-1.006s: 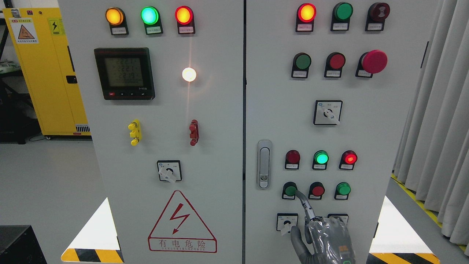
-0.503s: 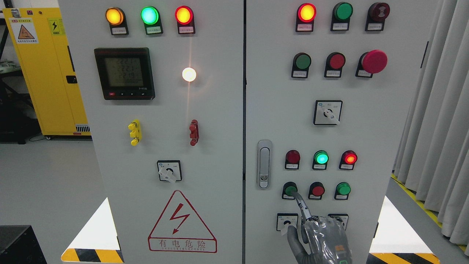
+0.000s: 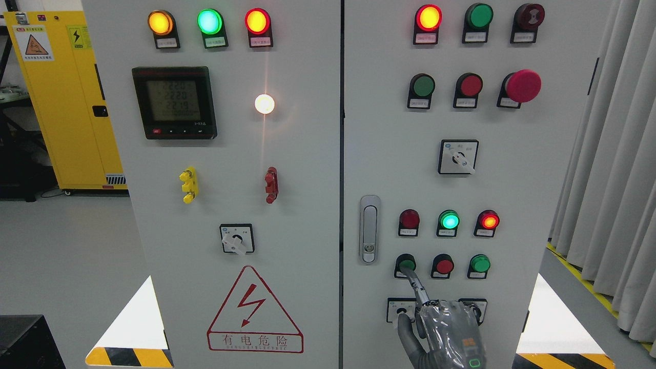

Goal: Press green start button

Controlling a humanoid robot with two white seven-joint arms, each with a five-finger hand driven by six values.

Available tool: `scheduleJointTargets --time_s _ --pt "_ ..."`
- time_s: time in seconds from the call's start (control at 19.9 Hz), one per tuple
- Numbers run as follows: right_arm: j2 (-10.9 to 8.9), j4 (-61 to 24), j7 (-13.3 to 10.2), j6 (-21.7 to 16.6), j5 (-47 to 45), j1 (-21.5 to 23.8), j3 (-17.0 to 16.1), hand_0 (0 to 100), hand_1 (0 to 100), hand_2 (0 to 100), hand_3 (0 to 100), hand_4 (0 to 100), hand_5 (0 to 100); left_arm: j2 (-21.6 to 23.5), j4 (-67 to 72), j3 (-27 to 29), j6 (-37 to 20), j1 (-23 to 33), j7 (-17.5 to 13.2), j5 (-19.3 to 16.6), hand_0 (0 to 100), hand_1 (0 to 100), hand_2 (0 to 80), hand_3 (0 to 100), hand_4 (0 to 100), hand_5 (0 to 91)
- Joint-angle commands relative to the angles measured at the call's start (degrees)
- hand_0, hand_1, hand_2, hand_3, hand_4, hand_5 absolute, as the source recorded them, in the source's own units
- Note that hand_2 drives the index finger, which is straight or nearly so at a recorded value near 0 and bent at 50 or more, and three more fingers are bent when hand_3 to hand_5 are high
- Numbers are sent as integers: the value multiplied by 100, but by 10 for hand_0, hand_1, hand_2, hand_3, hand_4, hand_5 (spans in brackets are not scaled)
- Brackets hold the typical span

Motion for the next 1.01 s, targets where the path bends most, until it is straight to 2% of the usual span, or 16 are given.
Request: scheduleJointTargets --time_s 0.0,0.96 --pt "-1 131 22 12 -38 -93 -32 756 871 0 1000 1000 1000 -1 0 2 2 0 4 1 120 556 0 0 0 0" --pt "43 281 -4 3 -73 -67 -23 763 866 0 1000 1000 1000 -1 0 2 2 0 4 -8 120 556 0 0 0 0"
